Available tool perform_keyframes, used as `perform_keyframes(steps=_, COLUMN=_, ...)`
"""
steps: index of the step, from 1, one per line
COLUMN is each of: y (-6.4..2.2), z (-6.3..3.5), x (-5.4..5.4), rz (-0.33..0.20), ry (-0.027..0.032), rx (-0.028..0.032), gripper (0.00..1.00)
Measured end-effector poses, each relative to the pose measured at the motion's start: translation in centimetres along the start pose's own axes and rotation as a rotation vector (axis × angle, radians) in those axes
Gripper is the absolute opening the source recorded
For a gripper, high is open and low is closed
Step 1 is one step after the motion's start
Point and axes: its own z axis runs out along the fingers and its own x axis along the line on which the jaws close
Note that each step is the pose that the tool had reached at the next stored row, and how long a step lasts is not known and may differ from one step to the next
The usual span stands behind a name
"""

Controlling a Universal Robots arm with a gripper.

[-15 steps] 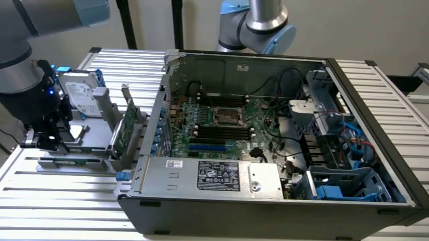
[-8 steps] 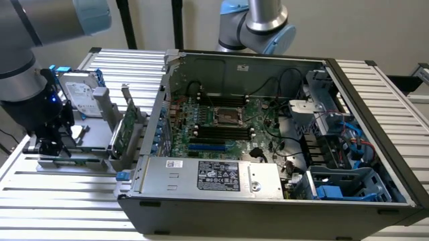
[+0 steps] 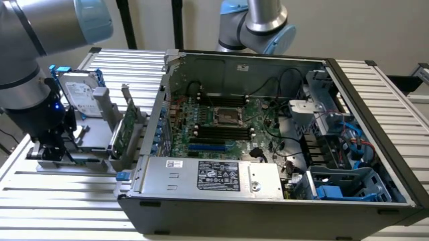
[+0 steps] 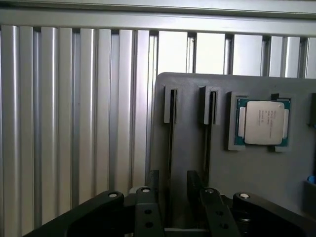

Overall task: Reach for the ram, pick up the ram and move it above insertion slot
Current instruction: 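Pick up the ram and move it above insertion slot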

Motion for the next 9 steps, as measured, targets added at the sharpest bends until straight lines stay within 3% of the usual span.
perform_keyframes(steps=9, y=0.17, z=1.50, x=0.1, rz=0.004, ry=0.0001, rx=-0.0001, gripper=0.37)
